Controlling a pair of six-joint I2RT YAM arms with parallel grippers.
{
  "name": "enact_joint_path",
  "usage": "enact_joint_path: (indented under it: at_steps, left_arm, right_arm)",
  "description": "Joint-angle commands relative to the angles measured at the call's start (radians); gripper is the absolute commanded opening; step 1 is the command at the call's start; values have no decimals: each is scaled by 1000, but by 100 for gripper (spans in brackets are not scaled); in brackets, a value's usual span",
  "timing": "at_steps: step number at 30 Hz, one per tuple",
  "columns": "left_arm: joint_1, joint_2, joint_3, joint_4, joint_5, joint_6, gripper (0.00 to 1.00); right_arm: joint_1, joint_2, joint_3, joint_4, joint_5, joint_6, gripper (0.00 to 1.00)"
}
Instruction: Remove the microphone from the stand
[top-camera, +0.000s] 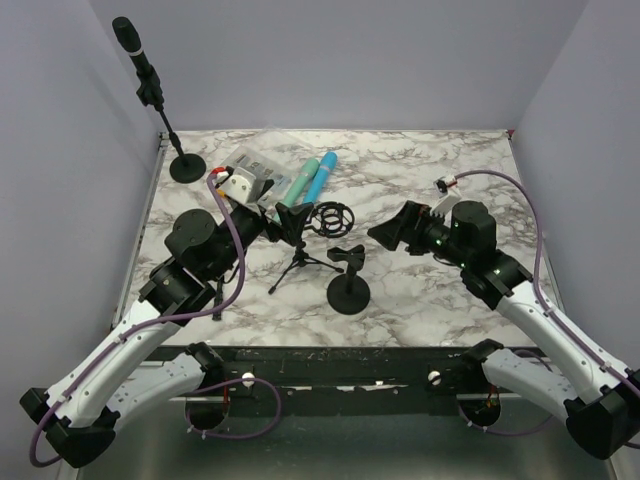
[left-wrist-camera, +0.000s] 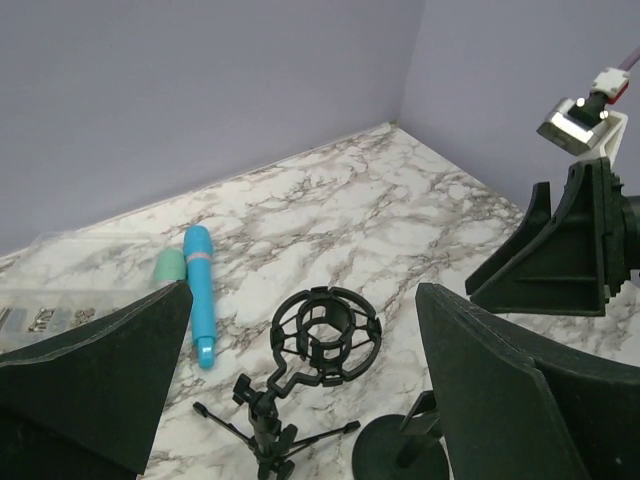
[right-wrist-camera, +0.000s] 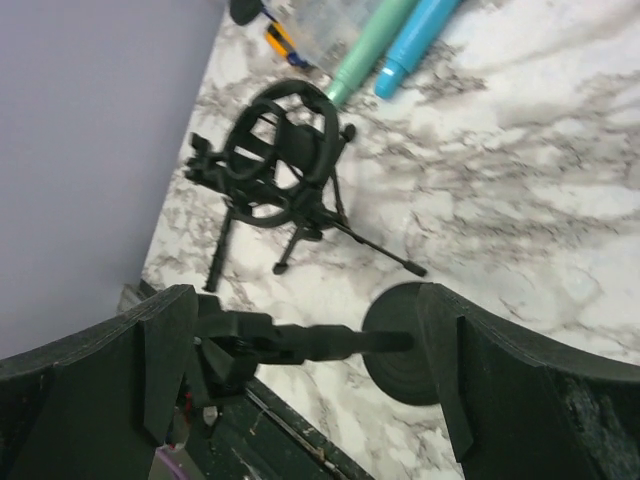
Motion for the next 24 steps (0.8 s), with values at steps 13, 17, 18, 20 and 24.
enact_joint_path:
  at_steps: [13, 17, 18, 20, 24]
  left_arm:
    - [-7, 83, 5, 8, -336, 69, 99]
    - [12, 123, 16, 21, -449, 92, 98]
    - [32, 131, 24, 12, -457, 79, 99]
    - [78, 149, 51, -13, -437, 39, 98]
    - [168, 187, 94, -20, -425, 20, 98]
  right_arm:
    - [-4, -121, -126, -135, 169, 27, 100]
    - [-4, -150, -120, -159, 219, 33, 100]
    - [-4, -160, -114, -170, 228, 40, 100]
    - [-4, -172, -100, -195, 284, 57, 100]
    - [-5, -203, -84, -204, 302, 27, 100]
